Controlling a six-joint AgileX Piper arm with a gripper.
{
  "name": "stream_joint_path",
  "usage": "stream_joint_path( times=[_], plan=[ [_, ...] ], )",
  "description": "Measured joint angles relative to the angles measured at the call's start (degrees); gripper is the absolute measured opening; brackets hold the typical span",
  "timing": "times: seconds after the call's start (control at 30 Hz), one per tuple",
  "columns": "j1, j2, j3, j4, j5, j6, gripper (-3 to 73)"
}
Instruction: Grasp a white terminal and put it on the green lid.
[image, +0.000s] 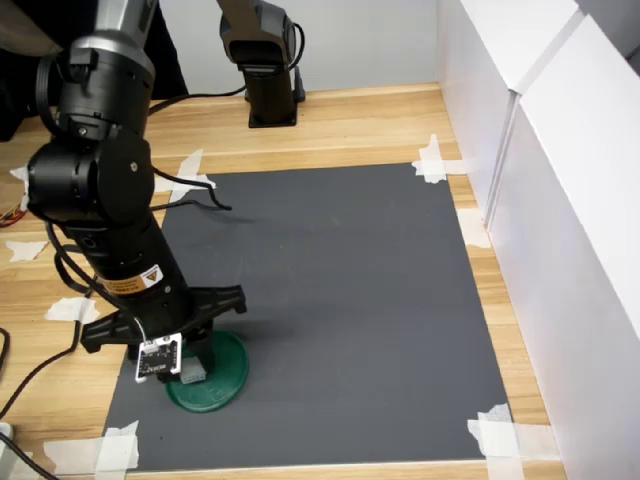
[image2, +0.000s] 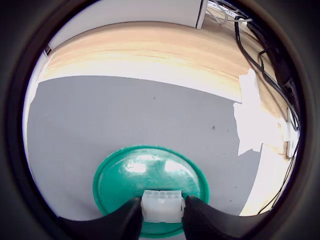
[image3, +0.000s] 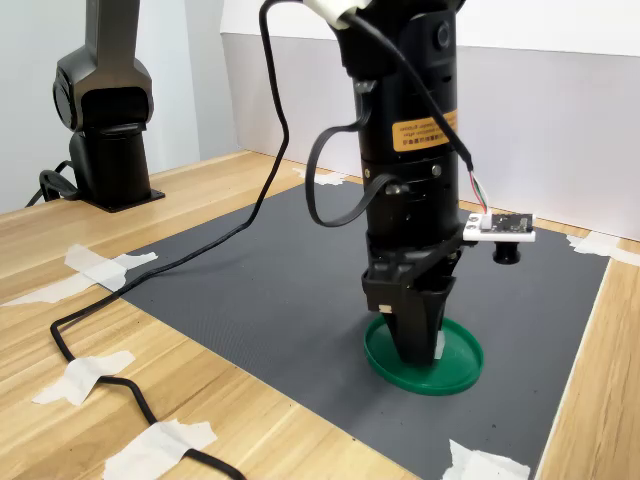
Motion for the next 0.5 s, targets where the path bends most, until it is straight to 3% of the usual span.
stream_joint_path(
  times=[0.2, 0.5],
  plan=[
    [0.0, 0.3, -0.2, 0.7, 0.8, -0.8, 33.6],
    [0.0, 0.5, -0.2, 2.2, 2.0, -1.0, 58.6]
  ],
)
